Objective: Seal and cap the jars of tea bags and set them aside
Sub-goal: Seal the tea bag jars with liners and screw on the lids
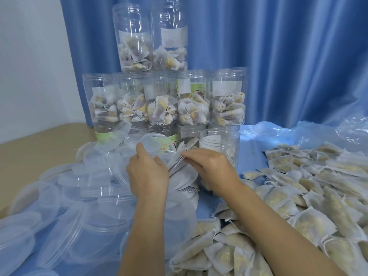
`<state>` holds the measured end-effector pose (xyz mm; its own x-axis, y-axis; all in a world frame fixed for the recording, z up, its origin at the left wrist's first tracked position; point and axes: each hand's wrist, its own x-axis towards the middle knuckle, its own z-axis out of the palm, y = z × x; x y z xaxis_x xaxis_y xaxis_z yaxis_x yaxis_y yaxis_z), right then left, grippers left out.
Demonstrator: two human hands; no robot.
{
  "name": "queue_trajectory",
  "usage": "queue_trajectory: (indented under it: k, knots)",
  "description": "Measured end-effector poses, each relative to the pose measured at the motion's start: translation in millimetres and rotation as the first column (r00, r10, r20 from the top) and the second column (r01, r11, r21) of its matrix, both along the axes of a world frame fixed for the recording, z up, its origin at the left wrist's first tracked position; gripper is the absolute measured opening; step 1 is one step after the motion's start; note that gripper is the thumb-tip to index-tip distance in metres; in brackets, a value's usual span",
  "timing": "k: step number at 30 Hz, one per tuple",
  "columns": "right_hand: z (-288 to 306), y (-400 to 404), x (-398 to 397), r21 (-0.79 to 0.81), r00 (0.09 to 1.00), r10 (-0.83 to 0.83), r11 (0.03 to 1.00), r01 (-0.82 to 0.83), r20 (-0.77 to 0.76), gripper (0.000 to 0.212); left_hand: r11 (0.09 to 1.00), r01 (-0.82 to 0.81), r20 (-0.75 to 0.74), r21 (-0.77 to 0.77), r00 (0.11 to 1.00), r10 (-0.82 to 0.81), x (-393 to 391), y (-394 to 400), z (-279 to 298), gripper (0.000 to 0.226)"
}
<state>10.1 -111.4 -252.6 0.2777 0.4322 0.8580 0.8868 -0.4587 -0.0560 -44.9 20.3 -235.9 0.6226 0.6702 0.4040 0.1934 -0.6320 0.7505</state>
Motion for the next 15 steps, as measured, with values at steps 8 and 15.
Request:
queue_trajectory:
  k: [8,15]
  knots:
    - [1.7,-5.5,1.5,0.148,0.954,0.060,0.989,-0.016,-0.293,0.009,0.924,0.094,0.105,-0.371,0.993,-0.059,10.6,2.4,0.6,0.055]
    - [-0.7,-4.8,4.2,0.011,0.872,0.098,0.994,-0.106,-0.479,0.006,0.719,0.197,0.082,-0.667,0.978,-0.192,20.7,9.1,-3.1,0.032]
